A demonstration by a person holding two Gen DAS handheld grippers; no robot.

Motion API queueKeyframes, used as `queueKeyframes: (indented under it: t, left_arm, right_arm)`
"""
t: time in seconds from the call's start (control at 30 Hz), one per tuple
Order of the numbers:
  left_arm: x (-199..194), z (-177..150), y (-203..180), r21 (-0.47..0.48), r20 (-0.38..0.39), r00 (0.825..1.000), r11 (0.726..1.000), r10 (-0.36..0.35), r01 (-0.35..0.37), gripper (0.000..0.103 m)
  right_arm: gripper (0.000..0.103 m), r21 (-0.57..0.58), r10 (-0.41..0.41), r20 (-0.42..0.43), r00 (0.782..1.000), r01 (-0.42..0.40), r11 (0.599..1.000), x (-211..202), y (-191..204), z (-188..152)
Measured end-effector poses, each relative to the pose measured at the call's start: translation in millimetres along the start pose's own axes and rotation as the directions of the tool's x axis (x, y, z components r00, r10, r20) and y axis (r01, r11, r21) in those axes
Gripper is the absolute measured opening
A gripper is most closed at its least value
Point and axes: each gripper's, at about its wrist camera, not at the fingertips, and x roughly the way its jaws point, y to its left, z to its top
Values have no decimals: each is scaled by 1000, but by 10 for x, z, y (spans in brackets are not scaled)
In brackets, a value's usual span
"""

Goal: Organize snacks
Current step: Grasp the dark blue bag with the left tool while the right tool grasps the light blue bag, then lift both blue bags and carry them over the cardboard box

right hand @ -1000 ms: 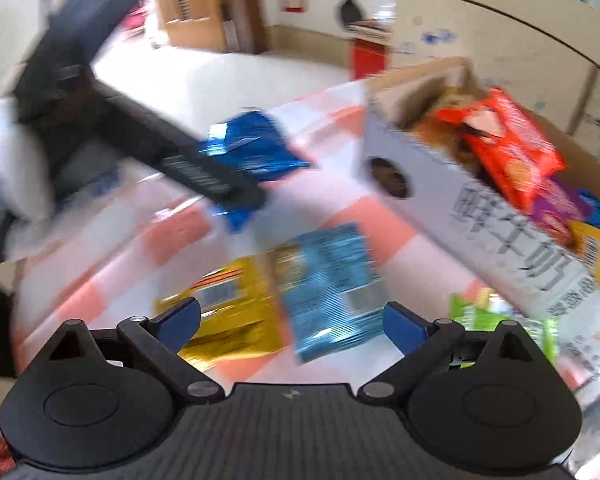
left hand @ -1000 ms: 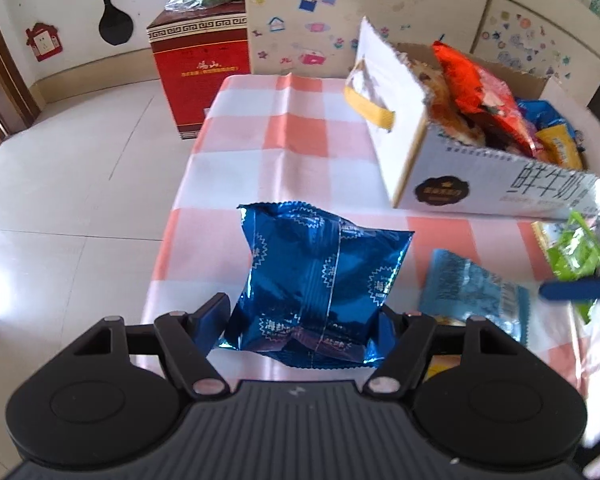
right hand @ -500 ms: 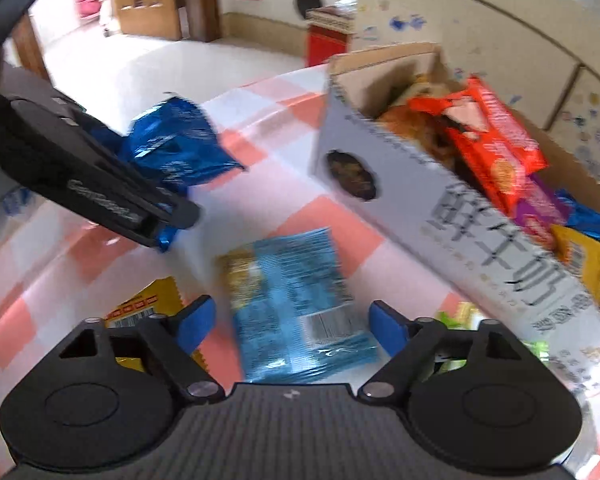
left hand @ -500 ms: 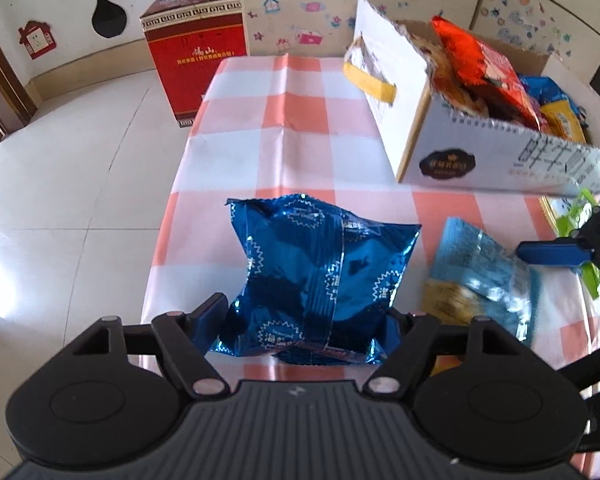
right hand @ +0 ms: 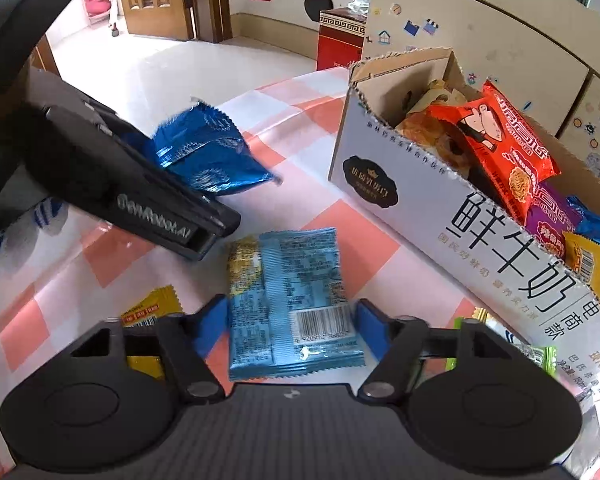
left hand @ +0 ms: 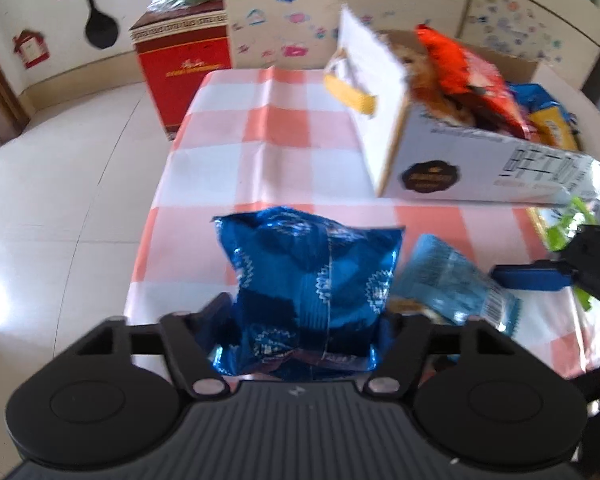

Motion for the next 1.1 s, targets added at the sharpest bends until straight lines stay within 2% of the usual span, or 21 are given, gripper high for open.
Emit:
queueKeyframes:
  t: [0.17,0.5,0.87,1.0,1.1]
  left_arm:
    - [-24,-21,-50,9,9,1000,1000,10,-10,62]
    - [-155,-50,-54,-2,29,999,999,42,-42,61]
    - [-557,-36,-238,11,137,989,999,50,-52,61]
    - [-719,46,-273,12,193,980,999,48,-51,61]
    - [-840,129,-308,-2,235,971,999,39,-40,61]
  right_arm:
    - [63,-5,-3,4,1000,3,1000,-13,11,-11]
    - [63,-13,-33,14,999,34,999,-117,24,14]
    - [63,31,-95,96,991,93,995,-553,-41,93]
    - [63,63,-151,134,979,144,988,-767,-105,92]
    - [63,113,-166,182,969,147,983,-924,-189,127]
